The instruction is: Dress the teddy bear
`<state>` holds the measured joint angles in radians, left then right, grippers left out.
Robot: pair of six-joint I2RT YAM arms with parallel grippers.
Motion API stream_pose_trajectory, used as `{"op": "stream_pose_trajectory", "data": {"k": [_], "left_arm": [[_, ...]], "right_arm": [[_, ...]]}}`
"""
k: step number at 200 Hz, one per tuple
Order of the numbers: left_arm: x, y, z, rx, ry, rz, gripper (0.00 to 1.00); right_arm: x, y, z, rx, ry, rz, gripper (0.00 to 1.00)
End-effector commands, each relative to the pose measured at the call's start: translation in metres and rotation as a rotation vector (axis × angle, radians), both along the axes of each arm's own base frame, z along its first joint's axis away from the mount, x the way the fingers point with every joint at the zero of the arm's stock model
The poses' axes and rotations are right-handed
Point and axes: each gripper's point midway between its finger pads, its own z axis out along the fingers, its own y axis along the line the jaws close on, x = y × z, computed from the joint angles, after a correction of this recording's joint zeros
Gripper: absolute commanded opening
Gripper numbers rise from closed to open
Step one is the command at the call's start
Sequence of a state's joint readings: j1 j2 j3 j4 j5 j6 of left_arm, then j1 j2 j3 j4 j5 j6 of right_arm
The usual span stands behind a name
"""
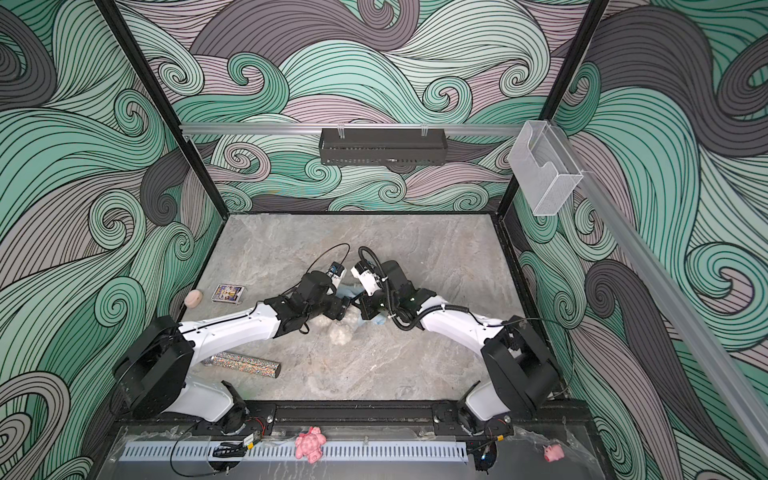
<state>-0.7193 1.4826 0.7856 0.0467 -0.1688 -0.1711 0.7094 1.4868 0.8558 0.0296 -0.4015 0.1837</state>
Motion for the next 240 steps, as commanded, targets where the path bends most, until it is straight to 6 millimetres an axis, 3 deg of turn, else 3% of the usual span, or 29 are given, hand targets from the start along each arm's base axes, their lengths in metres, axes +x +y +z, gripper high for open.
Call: {"op": "stream_pose_trajectory", "data": {"k": [1, 57, 91, 113, 142, 182, 202, 240], "left_arm": [[0.022, -0.006, 0.017, -0.180, -0.011, 0.104, 0.83], [0.036, -0.017, 0.004, -0.355, 0.077, 0.142, 0.83], [0.030, -0.039, -0.010, -0.377, 0.140, 0.036, 0.87], [0.034, -0.040, -0.023, -0.364, 0.171, 0.049, 0.85], [0.052, -0.019, -0.039, -0.409, 0.232, 0.239, 0.68], [0.070, 0.016, -0.055, -0.492, 0.306, 0.515, 0.49], [0.071, 0.036, -0.061, -0.487, 0.315, 0.642, 0.44], [0.063, 0.068, -0.074, -0.499, 0.337, 0.818, 0.39]], "right_arm": [[-0.012, 0.018, 0.020, 0.105, -0.049, 0.104, 0.00], [-0.024, 0.013, -0.007, 0.120, -0.056, 0.136, 0.00], [-0.018, 0.015, -0.008, 0.128, -0.082, 0.148, 0.00], [-0.015, 0.018, -0.004, 0.145, -0.088, 0.169, 0.00], [-0.021, 0.016, -0.011, 0.147, -0.080, 0.183, 0.00], [-0.042, -0.001, -0.044, 0.110, -0.058, 0.147, 0.00], [-0.053, -0.007, -0.059, 0.073, -0.062, 0.130, 0.00], [-0.060, -0.024, -0.071, 0.078, -0.098, 0.049, 0.00]]}}
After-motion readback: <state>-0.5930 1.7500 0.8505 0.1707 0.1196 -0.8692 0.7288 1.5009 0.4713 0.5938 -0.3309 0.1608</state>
